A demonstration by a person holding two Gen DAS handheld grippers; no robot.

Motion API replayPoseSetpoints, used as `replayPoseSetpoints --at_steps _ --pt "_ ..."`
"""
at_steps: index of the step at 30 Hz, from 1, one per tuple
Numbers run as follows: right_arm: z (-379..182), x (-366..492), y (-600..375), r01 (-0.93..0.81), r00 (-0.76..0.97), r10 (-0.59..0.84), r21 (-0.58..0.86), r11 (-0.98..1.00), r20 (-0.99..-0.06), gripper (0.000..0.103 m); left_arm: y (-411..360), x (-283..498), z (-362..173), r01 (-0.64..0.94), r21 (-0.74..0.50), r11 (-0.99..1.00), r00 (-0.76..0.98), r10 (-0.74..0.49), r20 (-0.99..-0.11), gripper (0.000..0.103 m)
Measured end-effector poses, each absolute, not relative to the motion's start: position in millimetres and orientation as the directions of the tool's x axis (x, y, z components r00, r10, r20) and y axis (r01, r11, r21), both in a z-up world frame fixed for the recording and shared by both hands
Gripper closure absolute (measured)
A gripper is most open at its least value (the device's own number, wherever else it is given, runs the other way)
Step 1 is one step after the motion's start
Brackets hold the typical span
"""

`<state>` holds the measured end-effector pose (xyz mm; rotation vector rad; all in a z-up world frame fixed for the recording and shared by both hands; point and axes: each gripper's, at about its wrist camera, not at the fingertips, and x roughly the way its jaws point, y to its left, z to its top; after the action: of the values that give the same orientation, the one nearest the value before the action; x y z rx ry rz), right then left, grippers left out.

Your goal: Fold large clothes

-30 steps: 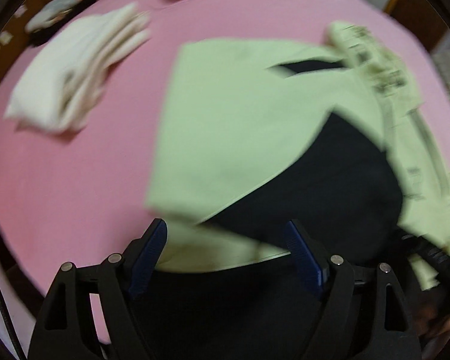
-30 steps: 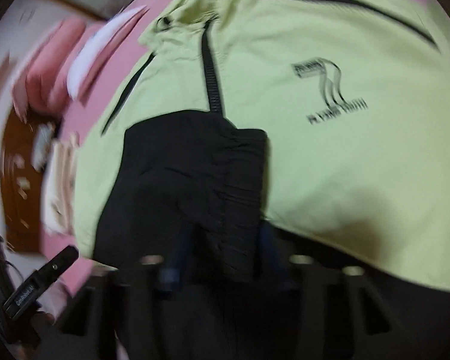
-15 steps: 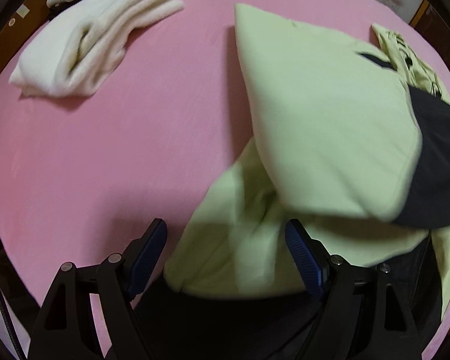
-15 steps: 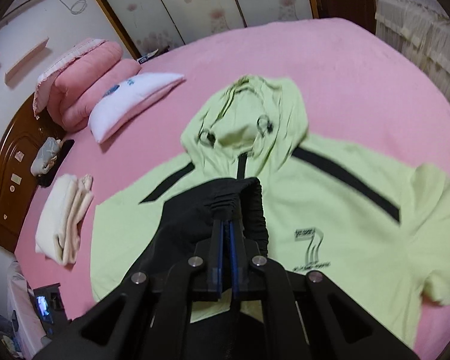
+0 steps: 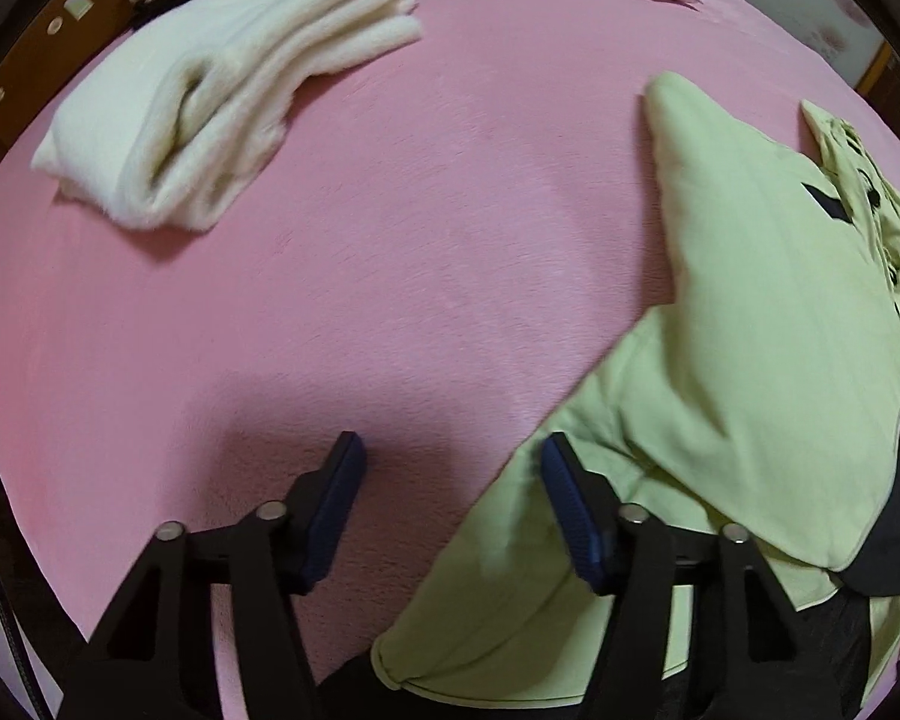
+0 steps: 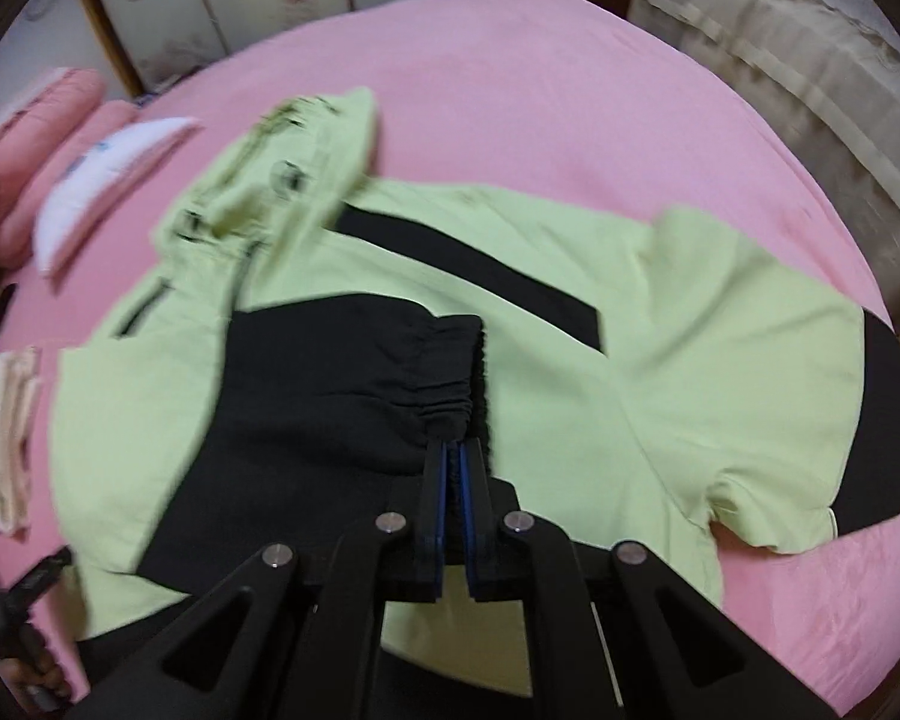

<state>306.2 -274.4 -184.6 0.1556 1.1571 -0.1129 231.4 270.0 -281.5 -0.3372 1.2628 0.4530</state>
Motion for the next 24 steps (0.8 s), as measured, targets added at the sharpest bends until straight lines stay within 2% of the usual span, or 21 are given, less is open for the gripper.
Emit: replayPoseSetpoints --at_steps 2,4,8,10,11,15,20,22,24 --pt "-194 305 -279 0.170 0.400 -0.054 0.016 0.985 -0.915 0.099 277 229 -282 -0.504 0.004 0.864 0.229 0.138 -0.963 0.053" --pt "-192 305 -285 0.191 0.420 -0.065 0.018 0.982 -0.905 0.099 281 228 -279 -0.486 -0.014 0.874 0.249 0.123 -0.961 0.054" --pt "-187 309 -282 0.207 0.428 -0.047 0.047 0.977 -0.903 0.099 274 224 -268 -0.349 -0.031 0.937 0.305 0.083 -0.949 0.053" --pt "-187 309 -279 0.197 0.424 -0.044 0.044 0.979 -0.905 0.099 264 224 -264 -0.257 0.033 0.966 0.312 0.115 -0.943 0.034" --pt "-187 309 -278 0.192 0.422 -0.034 0.053 0.980 -0.906 0.099 257 224 -263 -0.216 0.047 0.975 0.317 0.115 -0.942 0.020" --pt "-184 307 -276 0.189 0.417 -0.012 0.074 0.979 -0.909 0.099 223 227 -254 -0.045 0.085 0.995 0.364 0.095 -0.927 0.020" --pt "-183 308 -273 0.180 0.415 0.012 0.095 0.979 -0.910 0.099 185 251 -262 0.081 0.245 0.966 0.457 0.183 -0.871 0.022" --pt "-183 309 -270 0.170 0.414 0.014 0.092 0.981 -0.910 0.099 167 256 -254 0.110 0.276 0.955 0.485 0.191 -0.853 0.039" --pt "-183 309 -268 0.162 0.410 0.014 0.088 0.983 -0.912 0.099 161 279 -263 0.133 0.239 0.962 0.456 0.155 -0.877 0.085"
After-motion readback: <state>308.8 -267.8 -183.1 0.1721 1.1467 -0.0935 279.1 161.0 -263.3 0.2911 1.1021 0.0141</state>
